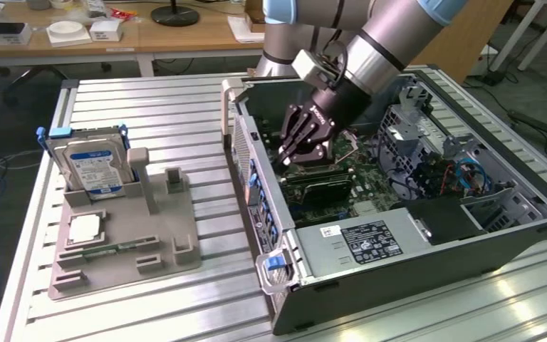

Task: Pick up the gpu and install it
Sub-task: 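Press down on the gpu until it lock into place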

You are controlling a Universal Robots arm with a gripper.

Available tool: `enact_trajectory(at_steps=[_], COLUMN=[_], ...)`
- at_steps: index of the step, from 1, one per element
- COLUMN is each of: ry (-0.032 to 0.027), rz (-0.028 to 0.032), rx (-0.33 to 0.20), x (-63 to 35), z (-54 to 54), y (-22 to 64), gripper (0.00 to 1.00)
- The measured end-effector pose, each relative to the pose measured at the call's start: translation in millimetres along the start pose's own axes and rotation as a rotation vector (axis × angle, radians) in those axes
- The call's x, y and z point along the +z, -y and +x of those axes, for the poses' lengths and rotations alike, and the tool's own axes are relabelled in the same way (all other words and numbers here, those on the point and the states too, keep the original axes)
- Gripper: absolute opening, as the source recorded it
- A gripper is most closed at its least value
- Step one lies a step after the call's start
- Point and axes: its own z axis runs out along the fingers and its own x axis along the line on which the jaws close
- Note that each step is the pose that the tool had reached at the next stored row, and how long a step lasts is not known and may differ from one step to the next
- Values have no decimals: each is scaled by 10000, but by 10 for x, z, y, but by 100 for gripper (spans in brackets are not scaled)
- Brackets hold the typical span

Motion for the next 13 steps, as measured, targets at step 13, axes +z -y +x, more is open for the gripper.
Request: enact_trajectory(at_steps=[13], ry=[-1], rz=[-120], rx=[-5], x=[53], z=[7], y=[33], gripper=[10])
